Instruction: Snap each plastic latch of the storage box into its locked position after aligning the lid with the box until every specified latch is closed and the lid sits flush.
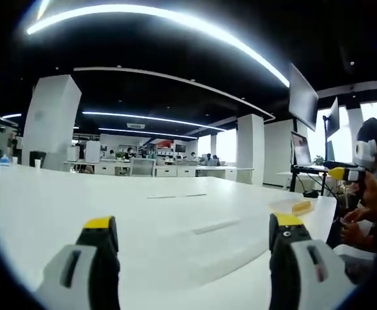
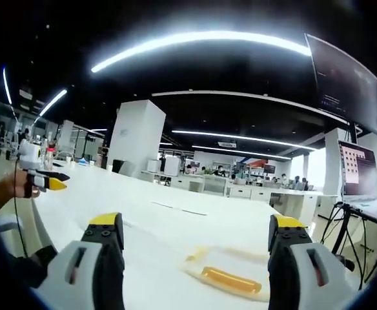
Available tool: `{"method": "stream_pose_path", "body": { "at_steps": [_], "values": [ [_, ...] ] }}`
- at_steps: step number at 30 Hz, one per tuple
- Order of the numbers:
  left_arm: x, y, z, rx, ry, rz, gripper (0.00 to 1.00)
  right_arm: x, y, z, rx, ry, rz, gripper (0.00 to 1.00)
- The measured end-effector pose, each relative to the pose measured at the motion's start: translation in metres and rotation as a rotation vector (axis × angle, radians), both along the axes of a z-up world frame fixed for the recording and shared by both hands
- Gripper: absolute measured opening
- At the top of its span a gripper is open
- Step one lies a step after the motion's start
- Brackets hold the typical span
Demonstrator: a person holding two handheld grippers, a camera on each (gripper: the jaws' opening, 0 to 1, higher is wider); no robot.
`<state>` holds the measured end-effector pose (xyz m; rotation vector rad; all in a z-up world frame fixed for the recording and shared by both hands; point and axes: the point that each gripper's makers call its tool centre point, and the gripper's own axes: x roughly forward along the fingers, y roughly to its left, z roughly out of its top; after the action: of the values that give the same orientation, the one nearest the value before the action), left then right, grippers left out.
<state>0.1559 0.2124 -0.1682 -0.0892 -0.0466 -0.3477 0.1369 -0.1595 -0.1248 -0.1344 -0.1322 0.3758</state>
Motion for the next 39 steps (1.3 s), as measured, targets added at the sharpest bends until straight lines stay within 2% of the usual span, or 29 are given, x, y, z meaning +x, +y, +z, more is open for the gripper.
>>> {"method": "stream_pose_path", "body": {
  "at_steps": [8, 12, 23, 39],
  "values": [
    [0.015, -0.016, 0.005, 0.036, 0.014, -0.033, 0.98, 0.000, -0.006, -0.001, 0.008, 0.006, -0.011, 0.94],
    [0.019, -0.021, 0.011, 0.043, 0.003, -0.044, 0.98, 0.000, -0.006, -0.001, 0.008, 0.004, -0.012, 0.93],
    [0.033, -0.047, 0.018, 0.081, 0.017, -0.131, 0.99, 0.001, -0.009, 0.002, 0.009, 0.004, -0.023, 0.93],
    [0.048, -0.070, 0.019, 0.097, 0.028, -0.209, 0.99, 0.007, -0.019, -0.009, -0.017, 0.075, -0.065, 0.95]
  ]
}}
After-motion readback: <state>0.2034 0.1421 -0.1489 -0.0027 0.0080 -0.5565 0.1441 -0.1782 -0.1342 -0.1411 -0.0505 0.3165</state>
